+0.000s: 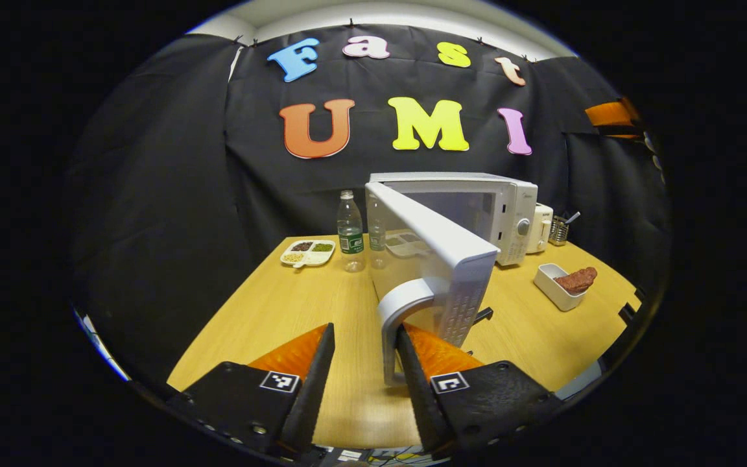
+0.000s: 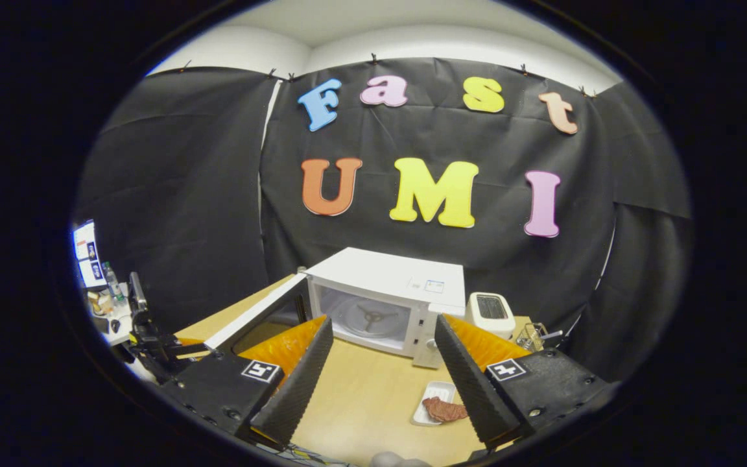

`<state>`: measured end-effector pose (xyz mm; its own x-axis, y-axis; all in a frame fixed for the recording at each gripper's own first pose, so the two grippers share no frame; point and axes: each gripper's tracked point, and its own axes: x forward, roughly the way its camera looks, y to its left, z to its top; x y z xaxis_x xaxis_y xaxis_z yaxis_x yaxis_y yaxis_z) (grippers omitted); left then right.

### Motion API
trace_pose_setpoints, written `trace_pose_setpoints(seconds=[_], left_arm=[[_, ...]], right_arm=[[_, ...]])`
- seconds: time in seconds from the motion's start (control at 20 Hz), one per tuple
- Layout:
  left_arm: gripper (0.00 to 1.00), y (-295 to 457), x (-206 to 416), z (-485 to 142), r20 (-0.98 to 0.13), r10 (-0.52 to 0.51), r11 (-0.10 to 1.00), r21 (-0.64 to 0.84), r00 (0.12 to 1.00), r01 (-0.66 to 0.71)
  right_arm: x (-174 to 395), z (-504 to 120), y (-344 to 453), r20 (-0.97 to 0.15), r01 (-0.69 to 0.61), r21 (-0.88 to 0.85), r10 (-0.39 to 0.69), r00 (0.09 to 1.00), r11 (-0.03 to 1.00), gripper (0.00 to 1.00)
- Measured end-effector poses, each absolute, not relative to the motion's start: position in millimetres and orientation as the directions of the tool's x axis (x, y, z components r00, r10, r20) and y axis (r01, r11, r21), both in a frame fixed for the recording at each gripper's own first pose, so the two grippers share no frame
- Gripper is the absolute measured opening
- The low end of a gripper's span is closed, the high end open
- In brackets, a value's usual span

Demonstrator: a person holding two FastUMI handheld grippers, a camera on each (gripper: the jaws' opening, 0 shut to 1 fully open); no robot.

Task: Open the microwave oven with the left hand, put the food in, and close the microwave oven.

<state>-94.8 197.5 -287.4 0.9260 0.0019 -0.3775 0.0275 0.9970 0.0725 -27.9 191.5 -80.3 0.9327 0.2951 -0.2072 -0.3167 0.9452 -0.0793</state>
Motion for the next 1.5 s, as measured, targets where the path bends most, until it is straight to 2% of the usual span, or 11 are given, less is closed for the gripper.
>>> trace_pose_setpoints(seconds=[0.1, 0.25, 0.6, 0.85, 0.95, 1.0, 1.1, 1.3, 1.35, 1.45, 1.5], left_arm=[[0.82, 209.4, -103.4, -291.7, -0.390, 0.032, 0.996, 0.094, 0.920, 0.006], [0.92, 233.1, -111.3, -290.9, -0.396, 0.107, 0.991, 0.111, 0.912, -0.068], [0.92, 252.4, -132.5, -264.7, -0.383, 0.210, 0.976, 0.136, 0.899, -0.171], [0.92, 217.4, -134.7, -204.7, -0.331, 0.192, 0.981, 0.096, 0.924, -0.169], [0.92, 185.2, -123.6, -177.7, -0.307, 0.149, 0.989, 0.063, 0.940, -0.136], [0.92, 171.0, -117.7, -165.9, -0.289, 0.127, 0.992, 0.055, 0.949, -0.116], [0.92, 142.7, -104.2, -141.3, -0.252, 0.099, 0.995, 0.045, 0.963, -0.091], [0.92, 95.1, -71.3, -103.9, -0.203, 0.072, 0.997, 0.000, 0.977, -0.074], [0.92, 85.2, -64.0, -97.6, -0.198, 0.071, 0.997, -0.006, 0.978, -0.074], [0.92, 71.6, -53.0, -90.4, -0.193, 0.088, 0.996, 0.004, 0.977, -0.089], [0.92, 66.0, -48.9, -87.2, -0.196, 0.101, 0.995, 0.013, 0.975, -0.101]], right_arm=[[-25.7, -87.7, 185.0, -0.210, -0.309, -0.080, 0.287, 0.935, 0.948, 1.00], [-23.0, -115.8, 166.9, -0.253, -0.284, -0.051, 0.262, 0.931, 0.958, 1.00], [-7.6, -187.9, 96.5, -0.349, -0.187, -0.032, 0.164, 0.923, 0.982, 1.00], [-3.8, -277.3, 37.1, -0.478, -0.092, 0.058, 0.109, 0.872, 0.994, 1.00], [-1.8, -313.2, 27.4, -0.531, -0.083, 0.110, 0.129, 0.837, 0.991, 1.00], [-0.4, -327.9, 25.0, -0.554, -0.084, 0.138, 0.148, 0.819, 0.987, 0.91], [7.2, -348.5, 23.1, -0.578, -0.090, 0.179, 0.178, 0.797, 0.980, 1.00], [36.5, -379.5, 26.9, -0.597, -0.150, 0.235, 0.264, 0.757, 0.960, 1.00], [44.4, -387.1, 28.0, -0.602, -0.160, 0.260, 0.289, 0.744, 0.952, 0.87], [58.0, -400.8, 34.1, -0.613, -0.176, 0.328, 0.351, 0.708, 0.928, 0.84], [62.7, -406.2, 36.6, -0.620, -0.184, 0.359, 0.381, 0.686, 0.915, 0.93]])
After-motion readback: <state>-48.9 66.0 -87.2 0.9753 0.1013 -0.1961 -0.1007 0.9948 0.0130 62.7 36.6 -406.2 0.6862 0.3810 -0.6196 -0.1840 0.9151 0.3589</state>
